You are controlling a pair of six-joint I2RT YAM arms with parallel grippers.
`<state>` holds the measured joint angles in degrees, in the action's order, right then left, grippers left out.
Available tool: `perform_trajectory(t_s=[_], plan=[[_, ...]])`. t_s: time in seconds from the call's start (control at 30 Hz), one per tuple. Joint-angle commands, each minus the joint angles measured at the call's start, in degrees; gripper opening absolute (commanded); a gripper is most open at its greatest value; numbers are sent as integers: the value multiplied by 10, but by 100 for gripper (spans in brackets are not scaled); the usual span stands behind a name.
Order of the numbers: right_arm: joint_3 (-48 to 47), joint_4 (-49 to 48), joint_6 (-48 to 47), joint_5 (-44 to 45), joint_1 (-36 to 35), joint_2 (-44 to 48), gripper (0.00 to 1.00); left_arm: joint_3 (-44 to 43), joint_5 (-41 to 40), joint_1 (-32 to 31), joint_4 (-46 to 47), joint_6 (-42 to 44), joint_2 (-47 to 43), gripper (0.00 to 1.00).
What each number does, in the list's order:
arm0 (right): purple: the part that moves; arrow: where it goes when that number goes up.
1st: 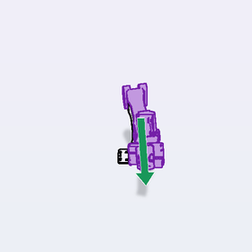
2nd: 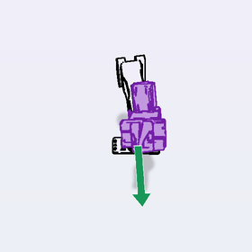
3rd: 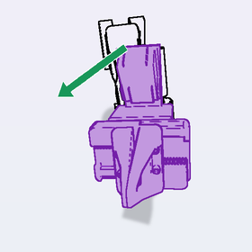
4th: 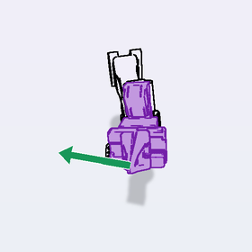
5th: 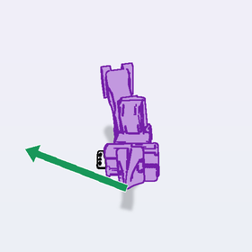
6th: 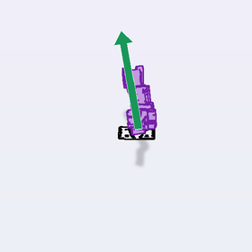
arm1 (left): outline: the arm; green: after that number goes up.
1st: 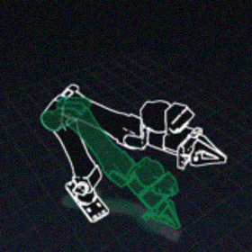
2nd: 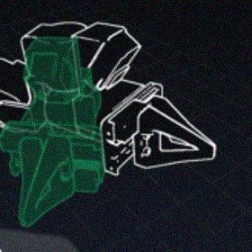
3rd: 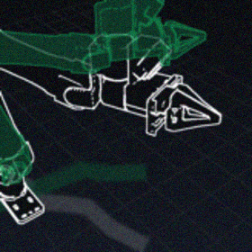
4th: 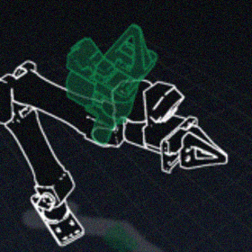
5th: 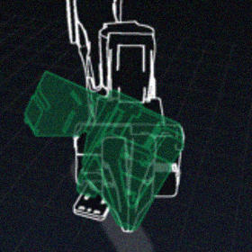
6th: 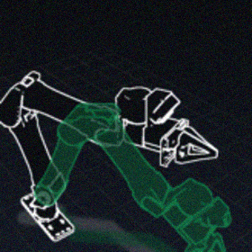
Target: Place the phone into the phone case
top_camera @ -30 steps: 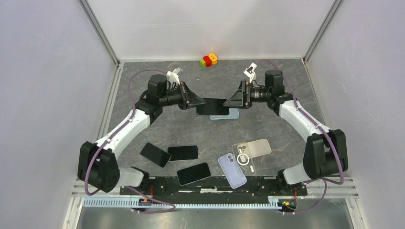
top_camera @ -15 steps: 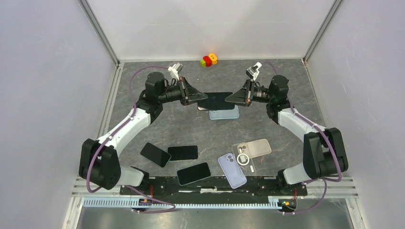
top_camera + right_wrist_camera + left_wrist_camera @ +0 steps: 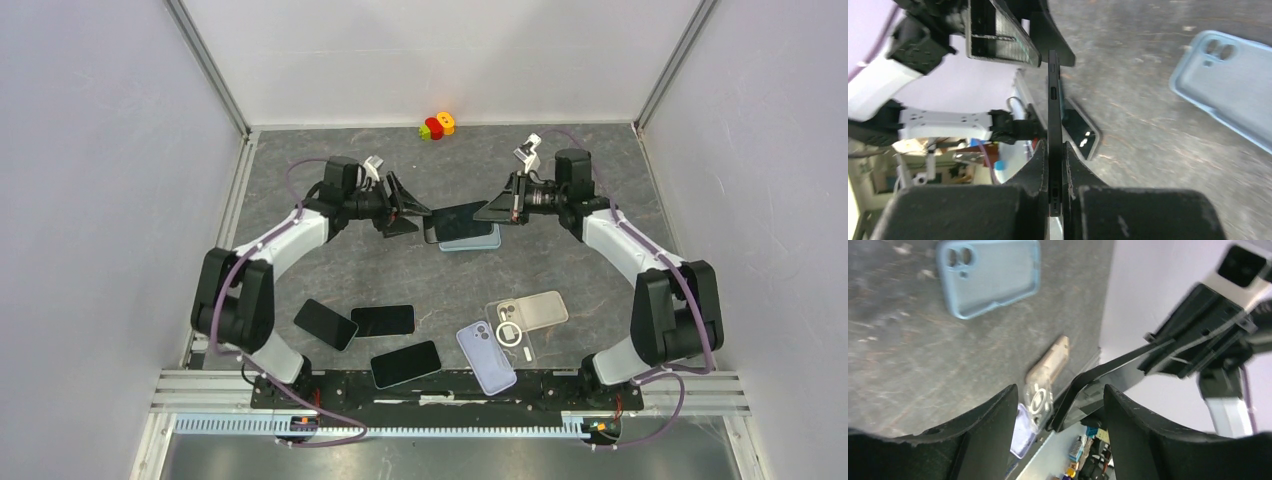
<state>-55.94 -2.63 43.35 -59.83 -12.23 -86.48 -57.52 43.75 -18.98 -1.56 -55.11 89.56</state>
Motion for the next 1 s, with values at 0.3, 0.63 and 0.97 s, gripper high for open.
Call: perform_trajectory(t_s=[0.3,0.63,0.97], plan=[[-124,356,-276,174,51,-5,0,-275,-153,-24,-314,134,255,62],[-156,389,-294,191,61,-22,0,-419,-234,-79,-421,172,386,40],[-154,397,-302,185,64,-23,0,-449,-299,-105,-467,195,402,6]])
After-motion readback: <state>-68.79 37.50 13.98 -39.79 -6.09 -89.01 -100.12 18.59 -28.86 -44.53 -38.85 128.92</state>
